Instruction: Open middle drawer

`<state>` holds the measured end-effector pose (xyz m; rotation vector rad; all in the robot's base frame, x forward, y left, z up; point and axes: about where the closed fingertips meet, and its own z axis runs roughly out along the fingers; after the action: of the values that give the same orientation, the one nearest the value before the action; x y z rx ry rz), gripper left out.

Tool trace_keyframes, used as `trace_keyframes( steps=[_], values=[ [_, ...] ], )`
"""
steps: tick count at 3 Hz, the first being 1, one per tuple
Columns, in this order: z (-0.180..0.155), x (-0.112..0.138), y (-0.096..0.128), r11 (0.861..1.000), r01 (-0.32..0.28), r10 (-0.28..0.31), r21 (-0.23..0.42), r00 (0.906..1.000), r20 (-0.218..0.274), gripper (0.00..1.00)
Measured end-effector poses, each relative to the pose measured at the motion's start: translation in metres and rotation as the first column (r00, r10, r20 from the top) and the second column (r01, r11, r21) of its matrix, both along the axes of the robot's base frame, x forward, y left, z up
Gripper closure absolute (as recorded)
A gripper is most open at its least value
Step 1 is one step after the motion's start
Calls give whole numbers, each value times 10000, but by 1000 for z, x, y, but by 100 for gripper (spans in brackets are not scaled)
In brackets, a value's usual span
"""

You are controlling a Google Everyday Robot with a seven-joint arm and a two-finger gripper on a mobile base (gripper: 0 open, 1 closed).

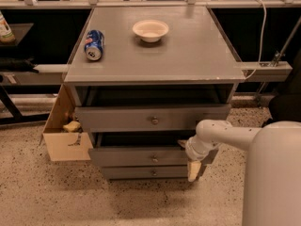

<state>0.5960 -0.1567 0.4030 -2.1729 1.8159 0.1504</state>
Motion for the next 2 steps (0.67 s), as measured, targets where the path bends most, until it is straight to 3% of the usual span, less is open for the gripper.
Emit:
trace_keyframes(
  steps=[1,2],
  values=[
    [-13,-10,-3,9992,-375,383,167,9978,-539,18],
    [-14,-22,-7,9977,-636,652,236,9951,-740,41]
  ],
)
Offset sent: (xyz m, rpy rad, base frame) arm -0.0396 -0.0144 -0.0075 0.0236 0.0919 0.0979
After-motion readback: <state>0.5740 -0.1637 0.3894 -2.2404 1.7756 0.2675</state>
